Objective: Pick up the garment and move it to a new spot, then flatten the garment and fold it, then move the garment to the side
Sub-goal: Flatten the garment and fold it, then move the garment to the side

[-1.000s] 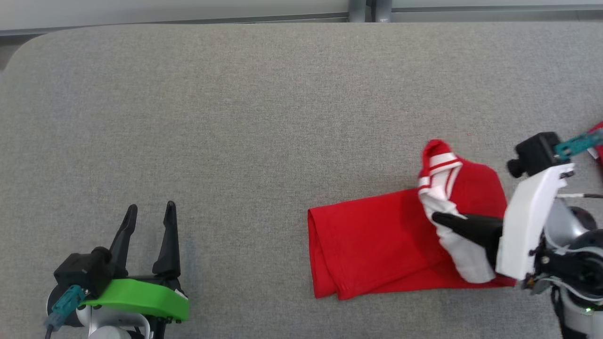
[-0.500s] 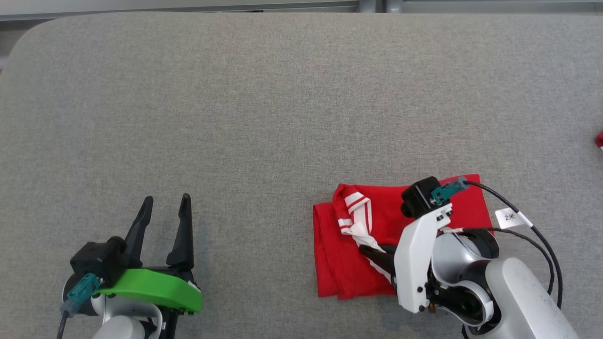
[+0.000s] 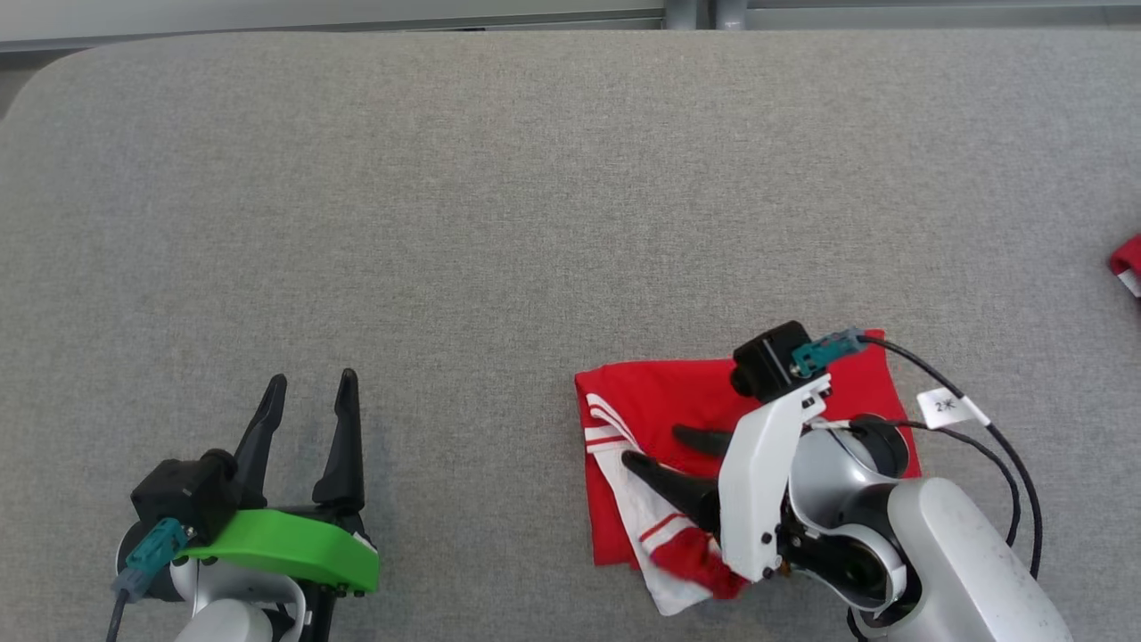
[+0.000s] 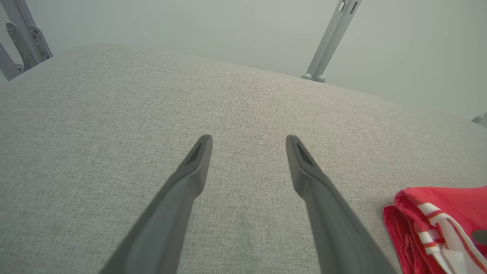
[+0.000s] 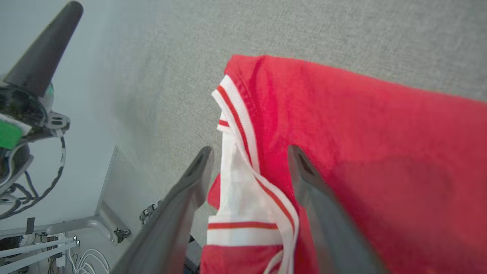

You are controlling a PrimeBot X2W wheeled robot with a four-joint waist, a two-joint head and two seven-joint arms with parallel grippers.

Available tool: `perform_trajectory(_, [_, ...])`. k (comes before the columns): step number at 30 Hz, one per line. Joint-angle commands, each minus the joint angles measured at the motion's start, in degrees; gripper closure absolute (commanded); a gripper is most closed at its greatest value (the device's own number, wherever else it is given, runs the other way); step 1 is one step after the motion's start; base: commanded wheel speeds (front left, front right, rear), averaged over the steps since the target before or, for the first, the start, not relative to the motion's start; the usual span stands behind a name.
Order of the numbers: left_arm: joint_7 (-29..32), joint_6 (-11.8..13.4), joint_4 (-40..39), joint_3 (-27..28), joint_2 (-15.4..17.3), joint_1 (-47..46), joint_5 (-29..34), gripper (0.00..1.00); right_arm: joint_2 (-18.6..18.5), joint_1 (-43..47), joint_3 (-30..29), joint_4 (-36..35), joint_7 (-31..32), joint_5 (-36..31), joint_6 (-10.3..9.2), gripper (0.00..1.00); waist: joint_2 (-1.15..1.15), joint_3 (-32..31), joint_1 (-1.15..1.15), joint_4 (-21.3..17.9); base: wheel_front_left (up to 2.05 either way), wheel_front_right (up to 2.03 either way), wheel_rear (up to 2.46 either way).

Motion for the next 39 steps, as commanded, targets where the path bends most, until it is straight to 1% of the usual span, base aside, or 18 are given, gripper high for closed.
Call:
perform_trajectory(1, [-0.16,0.23,-0.14,0.26,0.36,0.38,-0.39,0.0,0.13,-0.26,-0.52,-0.97,-0.69,0.85,0.02,0.0,0.51,-0.15,0.0,-0.25,0.0,0.0,0.0])
perform_trajectory(4, [-0.3,0.93,-0.95,0.8,0.82,1.5,-0.55,0.0,0.19,0.69,-4.16,-5.81,-2.46,2.61,0.02,0.0,0.51,-0.63,0.0,-0.79,0.0,0.0,0.0])
perform_trajectory(6, [-0.33,1.41,-1.78,1.09,1.04,2.14,-0.57,0.0,-0.86,1.65,-7.18,-8.8,-2.03,3.7,0.02,0.0,0.51,-0.85,0.0,-0.99,0.0,0.0,0.0])
perform_trajectory(9, [-0.23,2.07,-3.1,1.35,1.33,2.99,-0.77,0.0,-4.31,3.46,-11.89,-12.66,0.62,4.73,0.02,0.0,0.51,-0.87,0.0,-1.26,0.0,0.0,0.0])
perform_trajectory(12, [0.03,2.54,-4.53,1.5,1.56,3.34,-0.63,0.0,-9.36,5.6,-16.41,-14.71,5.45,5.68,0.02,0.0,0.51,-0.21,0.0,-1.26,0.0,0.0,0.0])
perform_trajectory(14, [0.2,2.78,-5.31,1.39,1.56,3.07,-0.43,0.0,-12.67,6.7,-19.21,-14.97,8.48,6.12,0.02,0.0,0.51,0.37,0.0,-1.07,0.0,0.0,0.0])
perform_trajectory(16, [0.22,2.77,-5.87,1.33,1.57,2.5,-0.3,0.0,-15.21,7.6,-21.17,-14.52,11.34,6.78,0.02,0.0,0.51,1.08,0.0,-0.82,0.0,0.0,0.0])
perform_trajectory(19, [0.24,2.65,-6.21,1.19,1.2,1.74,-0.36,0.0,-17.7,7.59,-23.06,-13.36,13.96,7.6,0.02,0.0,0.51,2.36,0.0,-0.4,0.0,0.0,0.0])
perform_trajectory(21, [0.2,2.51,-6.13,1.05,1.05,1.48,-0.27,0.0,-17.65,7.2,-23.33,-12.53,14.32,8.16,0.02,0.0,0.51,2.77,0.0,-0.22,0.0,0.0,0.0])
perform_trajectory(23, [0.08,2.08,-5.68,0.53,0.53,0.85,-0.11,0.0,-17.65,5.4,-22.84,-9.87,14.68,8.26,0.02,0.0,0.51,3.71,0.0,0.48,0.0,0.0,0.0])
perform_trajectory(28, [-0.13,1.6,-4.67,0.04,-0.32,-0.45,0.0,0.0,-16.41,2.95,-19.71,-4.65,14.99,6.48,0.02,0.0,0.51,4.32,0.0,1.63,0.0,0.0,0.0])
perform_trajectory(31, [-0.19,1.32,-3.92,-0.26,-0.81,-0.8,0.09,0.0,-14.41,1.18,-18.33,-0.5,14.23,6.1,0.02,0.0,0.51,4.2,0.0,2.17,0.0,0.0,0.0])
perform_trajectory(33, [-0.3,1.12,-3.63,-0.51,-1.15,-1.48,0.17,0.0,-13.69,0.11,-17.42,1.91,13.14,5.95,0.02,1.0,0.51,4.17,0.0,2.5,0.0,0.0,0.0])
perform_trajectory(36, [-0.42,0.88,-3.05,-0.85,-1.4,-1.63,0.23,0.0,-12.97,-0.59,-16.3,4.0,12.35,7.68,0.02,1.0,0.51,3.77,0.0,2.66,0.0,0.0,0.0])
perform_trajectory(39, [-0.55,0.88,-2.56,-0.54,-1.18,-1.27,0.12,0.0,-13.2,-1.42,-17.18,4.67,11.8,9.6,0.02,1.0,0.51,3.14,0.0,2.04,0.0,0.0,0.0])
